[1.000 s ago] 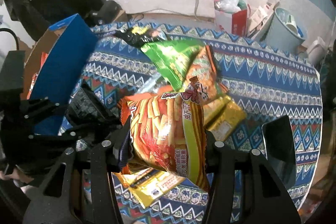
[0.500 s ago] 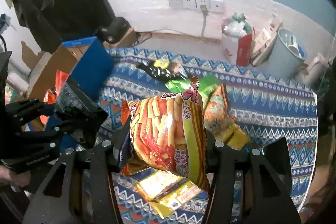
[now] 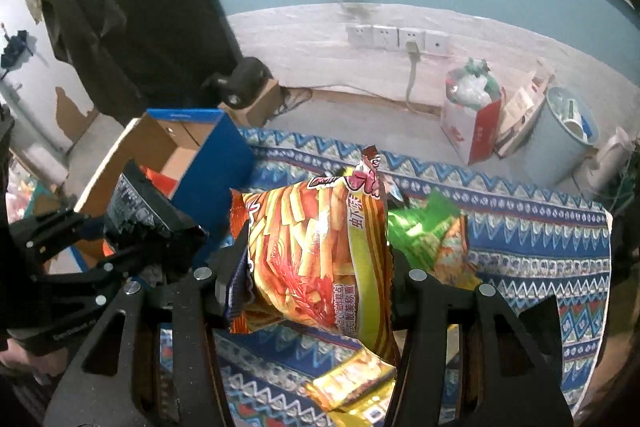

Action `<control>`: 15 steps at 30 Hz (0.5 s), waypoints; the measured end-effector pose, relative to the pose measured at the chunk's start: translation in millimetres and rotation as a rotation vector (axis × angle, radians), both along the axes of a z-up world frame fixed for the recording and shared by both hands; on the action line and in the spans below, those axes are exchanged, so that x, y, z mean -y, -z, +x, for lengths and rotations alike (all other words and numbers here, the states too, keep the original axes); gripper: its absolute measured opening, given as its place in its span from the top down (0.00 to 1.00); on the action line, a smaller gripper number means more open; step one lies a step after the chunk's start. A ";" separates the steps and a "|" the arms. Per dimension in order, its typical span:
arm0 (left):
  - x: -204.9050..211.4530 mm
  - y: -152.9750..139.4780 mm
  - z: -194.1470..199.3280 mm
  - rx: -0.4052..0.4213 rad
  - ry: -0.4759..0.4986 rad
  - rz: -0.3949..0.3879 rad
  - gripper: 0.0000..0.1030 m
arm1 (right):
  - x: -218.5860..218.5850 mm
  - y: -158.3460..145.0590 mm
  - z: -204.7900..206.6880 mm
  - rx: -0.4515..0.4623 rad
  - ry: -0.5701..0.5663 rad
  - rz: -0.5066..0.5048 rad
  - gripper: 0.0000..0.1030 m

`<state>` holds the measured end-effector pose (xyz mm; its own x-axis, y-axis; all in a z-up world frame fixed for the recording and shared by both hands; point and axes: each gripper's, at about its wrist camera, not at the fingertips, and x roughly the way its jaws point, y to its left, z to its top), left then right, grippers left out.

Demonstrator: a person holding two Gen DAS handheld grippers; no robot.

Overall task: Organize snacks
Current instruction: 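Carry the black packet into the box with the left tool while the right tool carries the fries bag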

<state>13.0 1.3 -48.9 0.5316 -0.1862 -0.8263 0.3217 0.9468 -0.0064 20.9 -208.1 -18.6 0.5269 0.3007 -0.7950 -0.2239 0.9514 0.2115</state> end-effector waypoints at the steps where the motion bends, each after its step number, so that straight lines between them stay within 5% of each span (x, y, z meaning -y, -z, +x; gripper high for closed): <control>1: -4.8 -2.0 0.6 0.001 -0.009 -0.006 0.58 | -2.5 -1.3 0.6 0.003 -0.002 0.002 0.50; 15: -70.3 -16.2 9.5 0.032 -0.139 -0.043 0.58 | -64.9 -16.2 19.9 0.029 -0.067 0.025 0.50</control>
